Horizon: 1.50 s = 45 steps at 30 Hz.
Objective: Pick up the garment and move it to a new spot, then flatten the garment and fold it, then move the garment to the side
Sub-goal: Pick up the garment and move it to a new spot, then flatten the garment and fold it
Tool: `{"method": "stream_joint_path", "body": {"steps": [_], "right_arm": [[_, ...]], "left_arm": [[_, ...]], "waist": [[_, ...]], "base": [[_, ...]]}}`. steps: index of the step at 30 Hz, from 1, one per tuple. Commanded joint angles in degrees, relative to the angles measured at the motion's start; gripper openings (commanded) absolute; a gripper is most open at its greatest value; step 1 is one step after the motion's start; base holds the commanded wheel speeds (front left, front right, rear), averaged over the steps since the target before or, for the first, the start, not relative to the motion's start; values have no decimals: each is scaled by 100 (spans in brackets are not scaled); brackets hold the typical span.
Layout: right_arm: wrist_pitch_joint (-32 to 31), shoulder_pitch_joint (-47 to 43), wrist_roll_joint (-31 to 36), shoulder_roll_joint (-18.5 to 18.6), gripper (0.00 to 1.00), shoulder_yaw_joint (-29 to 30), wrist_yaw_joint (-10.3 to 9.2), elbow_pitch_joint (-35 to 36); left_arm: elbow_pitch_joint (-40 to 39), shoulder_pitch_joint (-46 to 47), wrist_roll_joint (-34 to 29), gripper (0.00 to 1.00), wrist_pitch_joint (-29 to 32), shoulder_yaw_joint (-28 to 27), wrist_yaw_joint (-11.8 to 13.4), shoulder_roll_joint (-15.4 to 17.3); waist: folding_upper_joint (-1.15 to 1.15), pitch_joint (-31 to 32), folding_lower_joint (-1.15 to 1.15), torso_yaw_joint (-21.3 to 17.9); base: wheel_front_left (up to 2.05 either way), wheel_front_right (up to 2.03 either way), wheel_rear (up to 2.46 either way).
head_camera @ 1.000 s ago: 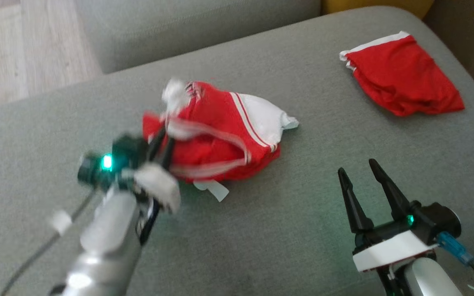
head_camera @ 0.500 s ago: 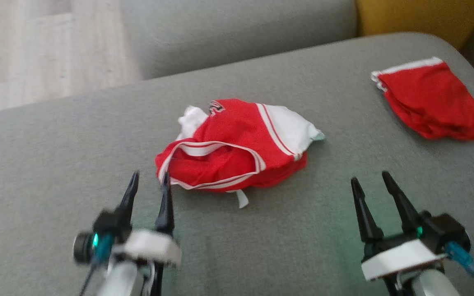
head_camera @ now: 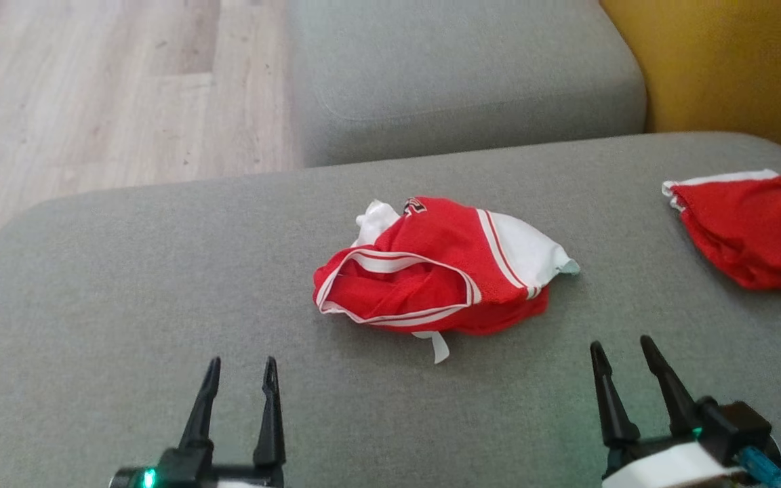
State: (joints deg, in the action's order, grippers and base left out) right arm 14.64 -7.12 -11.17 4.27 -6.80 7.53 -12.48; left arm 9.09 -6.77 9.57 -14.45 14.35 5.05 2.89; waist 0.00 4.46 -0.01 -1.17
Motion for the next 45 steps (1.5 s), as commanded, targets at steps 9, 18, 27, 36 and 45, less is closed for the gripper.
{"method": "stream_joint_path", "body": {"steps": [9,18,27,36,45], "right_arm": [[36,35,58,-69,100,-14,-4,157],[36,47,49,-109,100,-25,-4,137],[36,59,54,-123,100,-5,-4,129],[36,7,68,-131,100,-42,-4,115],[36,-24,79,-135,100,-36,-4,137]], "left_arm": [[-263,138,-198,100,-54,-228,37,-1],[-226,143,-269,100,-54,-242,47,-1],[-198,143,-354,100,-54,-219,100,-1],[-132,122,-354,100,-54,-210,70,-2],[-129,98,-372,100,-54,-204,56,-2]], "waist": [[0,117,1,194],[0,134,1,240],[0,129,1,205],[0,182,1,210],[0,190,1,248]], "base": [[0,0,0],[0,0,0],[0,0,0],[0,0,0],[0,0,0]]}}
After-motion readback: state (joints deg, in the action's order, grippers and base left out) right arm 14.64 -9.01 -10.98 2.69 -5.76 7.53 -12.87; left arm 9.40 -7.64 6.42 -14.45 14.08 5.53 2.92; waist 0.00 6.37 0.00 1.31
